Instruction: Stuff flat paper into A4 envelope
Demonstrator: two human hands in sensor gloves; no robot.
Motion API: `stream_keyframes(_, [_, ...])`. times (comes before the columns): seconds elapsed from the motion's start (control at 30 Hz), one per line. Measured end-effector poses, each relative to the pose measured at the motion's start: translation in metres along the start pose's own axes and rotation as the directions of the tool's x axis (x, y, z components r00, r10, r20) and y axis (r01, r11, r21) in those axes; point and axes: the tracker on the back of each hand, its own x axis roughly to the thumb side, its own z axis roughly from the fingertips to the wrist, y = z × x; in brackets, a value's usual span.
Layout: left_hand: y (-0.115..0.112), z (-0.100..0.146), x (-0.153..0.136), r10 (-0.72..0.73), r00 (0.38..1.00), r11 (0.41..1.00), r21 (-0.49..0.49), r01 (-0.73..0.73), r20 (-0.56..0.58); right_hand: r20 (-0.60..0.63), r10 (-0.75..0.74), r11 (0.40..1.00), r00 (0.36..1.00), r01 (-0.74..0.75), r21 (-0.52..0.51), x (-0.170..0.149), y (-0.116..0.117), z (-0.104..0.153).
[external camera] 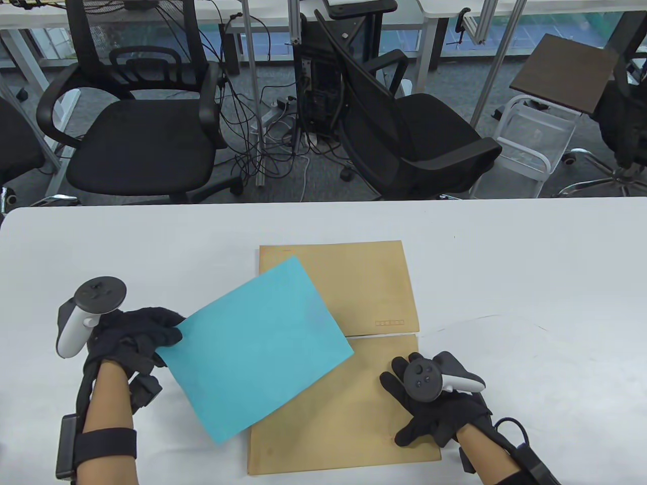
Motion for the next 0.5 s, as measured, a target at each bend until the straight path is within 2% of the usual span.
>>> stream_keyframes(0.2, [-0.007, 0.004, 0.019, -0.087, 0.996, 0.996, -0.022, 0.086, -0.015, 0.002, -0.002, 1.0, 1.0, 0.002, -0.001, 0.0, 0.0, 0.0])
stream_keyframes(0.5, [-0.018, 0.022, 0.033, -0.164, 0.987, 0.986, 0.016, 0.164, 0.004, 0.006, -0.01, 1.0, 1.0, 0.01, -0.001, -0.001, 0.001, 0.0])
